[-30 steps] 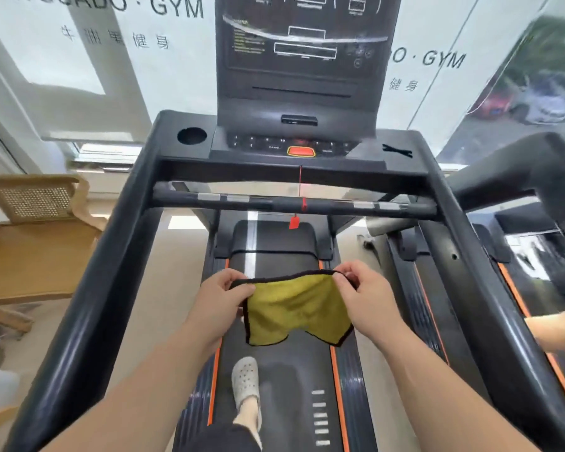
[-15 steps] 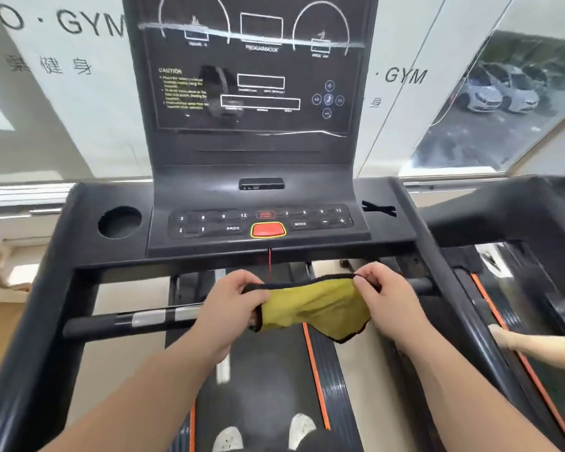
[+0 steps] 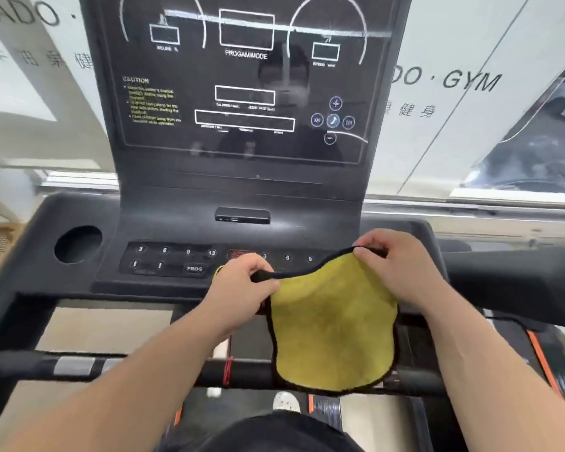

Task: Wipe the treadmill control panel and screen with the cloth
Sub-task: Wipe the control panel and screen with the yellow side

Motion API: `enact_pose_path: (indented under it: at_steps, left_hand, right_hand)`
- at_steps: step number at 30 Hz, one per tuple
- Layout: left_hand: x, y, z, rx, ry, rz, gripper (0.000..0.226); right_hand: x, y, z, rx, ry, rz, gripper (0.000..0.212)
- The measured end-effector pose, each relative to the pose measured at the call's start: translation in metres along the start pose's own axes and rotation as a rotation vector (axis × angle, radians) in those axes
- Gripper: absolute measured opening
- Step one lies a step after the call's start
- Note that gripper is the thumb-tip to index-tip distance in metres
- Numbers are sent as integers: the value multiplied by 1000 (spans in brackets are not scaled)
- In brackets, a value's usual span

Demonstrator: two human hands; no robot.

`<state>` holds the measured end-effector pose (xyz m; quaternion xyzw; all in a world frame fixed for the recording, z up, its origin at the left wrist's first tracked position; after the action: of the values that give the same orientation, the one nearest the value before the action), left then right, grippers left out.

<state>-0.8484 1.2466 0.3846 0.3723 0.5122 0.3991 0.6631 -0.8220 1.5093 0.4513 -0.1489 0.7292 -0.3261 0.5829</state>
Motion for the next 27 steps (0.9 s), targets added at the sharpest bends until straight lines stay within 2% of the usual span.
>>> enact_pose_path:
  at_steps: [4,8,10,13,16,19,22,27]
  left_hand:
    - [-3,17,-13,174,194,-275,17]
    - [9,28,-14,362,225,-531,9]
    - [15,25,-17,410,221,-648,11]
    - [17,21,-23,492,232,-733,16]
    - [9,19,-22,610,242,-735,26]
    - [-15,12,-23,653,341,-786,39]
    - [-39,0,-31,605,419,-841,46]
    - [-56,-14,-41,527,437,-854,50]
  right_hand:
    - [-1,-4,-51,-91,14,23,9]
    - [28,3,-70,-136,49,250,5]
    - [38,8,-57,-148,174,341,23]
    - [48,5,-18,-183,303,330,47]
    - [78,17,19,-92,165,338,74]
    - [105,39,32,39,-26,468,99]
    - [111,39,19,54,-78,535,106]
    - [124,20,-14,0,-134,616,114]
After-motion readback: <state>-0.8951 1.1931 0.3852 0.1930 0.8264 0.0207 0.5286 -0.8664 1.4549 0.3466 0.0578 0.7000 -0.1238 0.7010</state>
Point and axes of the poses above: each hand's wrist, its own z-axis away from the middle knuckle, its own x-axis out of the palm, y = z × x, the point moved 10 cm from there along -z, towards the middle knuckle, and after that the axes turned 10 degrees about y, right-handed, at the moved point
